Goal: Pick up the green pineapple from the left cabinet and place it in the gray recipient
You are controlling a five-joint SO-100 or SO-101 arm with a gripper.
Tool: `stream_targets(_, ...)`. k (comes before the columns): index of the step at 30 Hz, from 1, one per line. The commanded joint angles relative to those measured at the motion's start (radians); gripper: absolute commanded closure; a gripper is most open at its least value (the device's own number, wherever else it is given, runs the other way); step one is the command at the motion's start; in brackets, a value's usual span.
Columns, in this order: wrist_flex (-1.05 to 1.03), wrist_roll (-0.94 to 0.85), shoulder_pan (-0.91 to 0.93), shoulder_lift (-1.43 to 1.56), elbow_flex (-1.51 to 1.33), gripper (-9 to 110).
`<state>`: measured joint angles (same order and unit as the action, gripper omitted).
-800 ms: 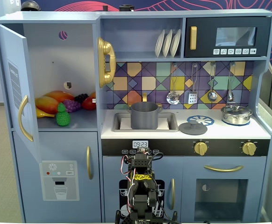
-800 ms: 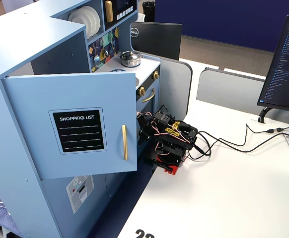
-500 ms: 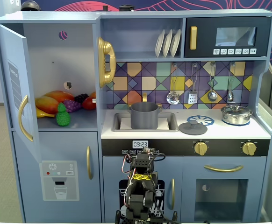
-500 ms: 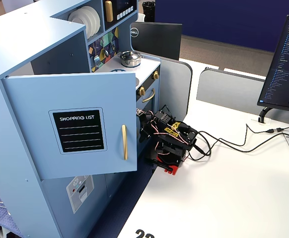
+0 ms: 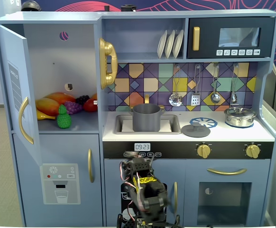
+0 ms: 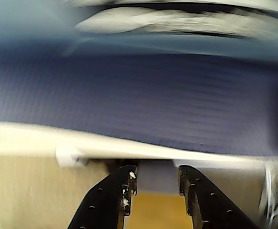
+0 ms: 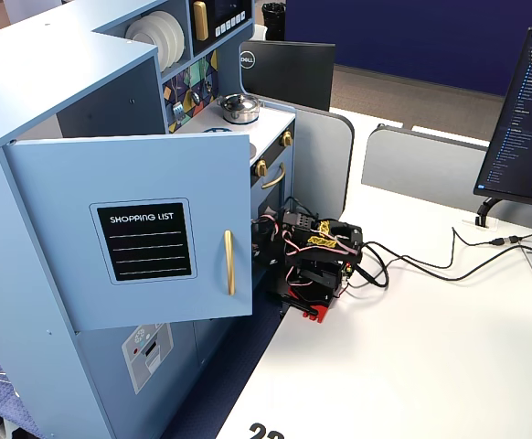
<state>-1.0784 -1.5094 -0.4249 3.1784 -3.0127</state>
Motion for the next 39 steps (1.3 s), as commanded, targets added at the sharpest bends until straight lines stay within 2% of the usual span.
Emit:
stream_targets(1, 0.600, 0.014, -0.276, -0.017, 0.011, 101)
stream_targets(4, 1.058, -0.046, -0.341, -0.155, 0.031, 96)
stream_targets(6, 1.181, -0.081, -0.365, -0.268, 0.121, 93)
stream_targets(9, 1.261, -0.130, -0.382, -0.379, 0.255, 91)
stream_targets(15, 1.339, -0.204, -0.383, -0.532, 0.397, 88)
stream_targets(25, 1.388, -0.129, -0.357, -0.764, 0.624, 67)
stream_targets(31, 1.433, -0.107, -0.365, -0.905, 0.732, 63)
stream_targets(35, 1.451, -0.054, -0.364, -0.997, 0.805, 57)
stream_targets(39, 1.485, -0.028, -0.356, -1.083, 0.868, 56)
